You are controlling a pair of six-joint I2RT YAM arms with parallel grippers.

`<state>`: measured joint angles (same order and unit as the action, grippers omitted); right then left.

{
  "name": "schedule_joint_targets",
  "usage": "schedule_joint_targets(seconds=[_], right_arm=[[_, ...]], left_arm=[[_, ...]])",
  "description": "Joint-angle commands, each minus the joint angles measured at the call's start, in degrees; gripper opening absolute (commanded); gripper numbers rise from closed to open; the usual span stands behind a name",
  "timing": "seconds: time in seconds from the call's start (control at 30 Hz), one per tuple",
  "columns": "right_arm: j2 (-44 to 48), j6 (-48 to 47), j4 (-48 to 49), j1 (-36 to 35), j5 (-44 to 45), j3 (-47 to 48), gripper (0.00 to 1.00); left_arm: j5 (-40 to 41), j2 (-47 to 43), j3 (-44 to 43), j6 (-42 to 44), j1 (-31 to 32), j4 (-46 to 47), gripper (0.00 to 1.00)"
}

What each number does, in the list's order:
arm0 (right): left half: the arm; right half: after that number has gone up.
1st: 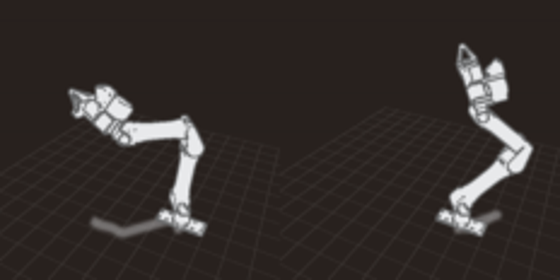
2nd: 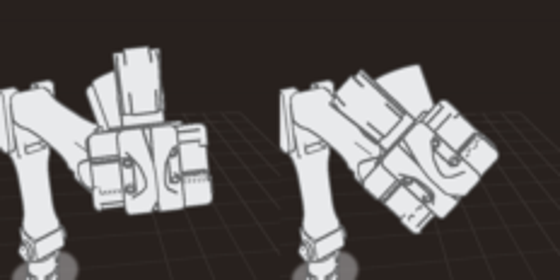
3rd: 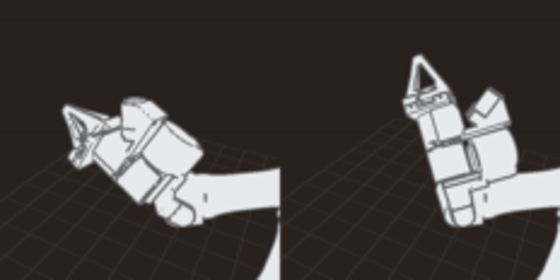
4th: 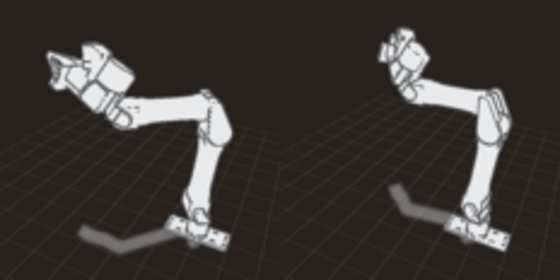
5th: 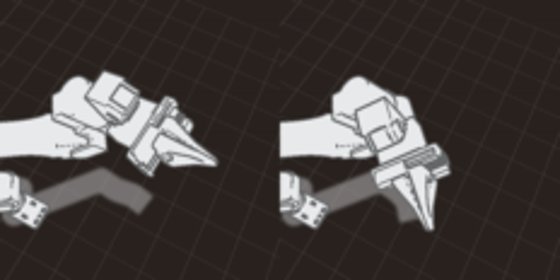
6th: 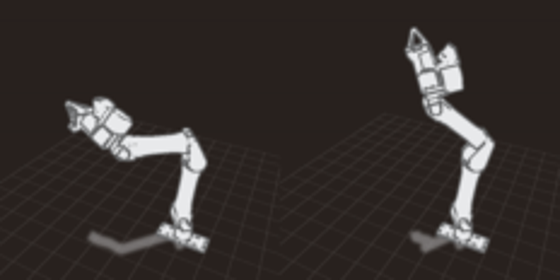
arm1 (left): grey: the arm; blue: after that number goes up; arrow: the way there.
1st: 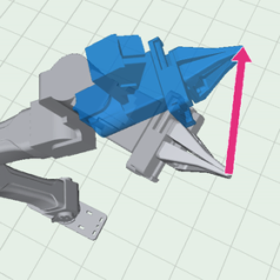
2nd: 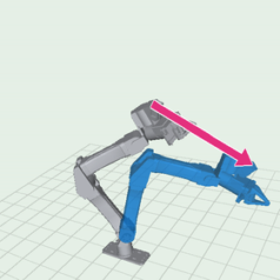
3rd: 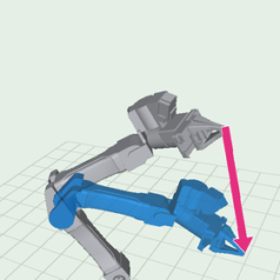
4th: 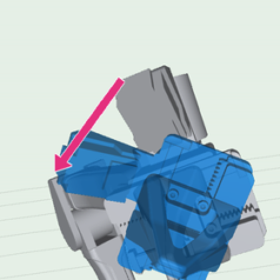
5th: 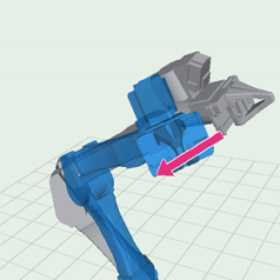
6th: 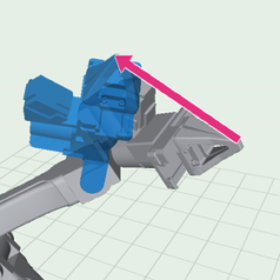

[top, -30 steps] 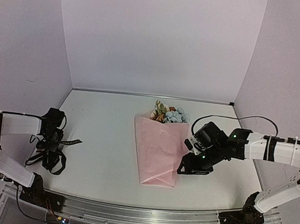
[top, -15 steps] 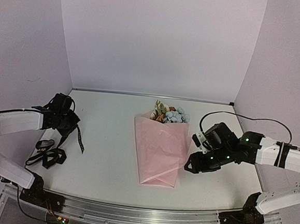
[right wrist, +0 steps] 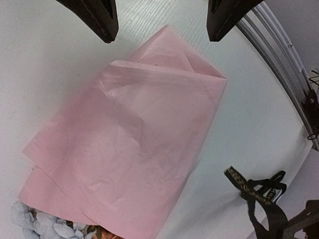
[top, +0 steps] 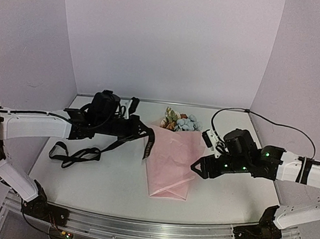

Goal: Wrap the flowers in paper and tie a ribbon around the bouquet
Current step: Pass from the left arm to the right

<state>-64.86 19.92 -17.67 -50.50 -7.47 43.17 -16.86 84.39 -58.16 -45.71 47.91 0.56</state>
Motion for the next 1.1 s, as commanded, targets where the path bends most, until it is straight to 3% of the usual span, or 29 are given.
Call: schedule_joint_targets(seconds=[0.0, 0.2, 0.87, 0.97, 1.07], right_arm=[[-0.9, -3.2, 14.2, -0.7, -4.5, -1.1, 0.64], [-4.9, -6.3, 17.1, -2.3, -5.5, 2.9, 0.65], [-16.7, -1.4, 24.2, -2.4, -5.0, 13.5, 0.65], [-17.7, -0.7, 24.2, -2.4, -3.5, 14.1, 0.58], [-17.8, 0.0, 23.7, -2.5, -0.6, 13.4, 0.29]], left_arm=[[-10.2, 3.9, -7.3, 3.6, 1.6, 6.8, 0.00], [-14.3, 7.3, -11.3, 4.0, 2.2, 6.2, 0.00], [-17.5, 10.4, -13.1, 4.6, 3.3, 6.1, 0.00], [-17.7, 10.5, -13.0, 4.5, 3.3, 6.2, 0.00], [-17.4, 10.1, -12.7, 4.5, 3.3, 5.9, 0.00]])
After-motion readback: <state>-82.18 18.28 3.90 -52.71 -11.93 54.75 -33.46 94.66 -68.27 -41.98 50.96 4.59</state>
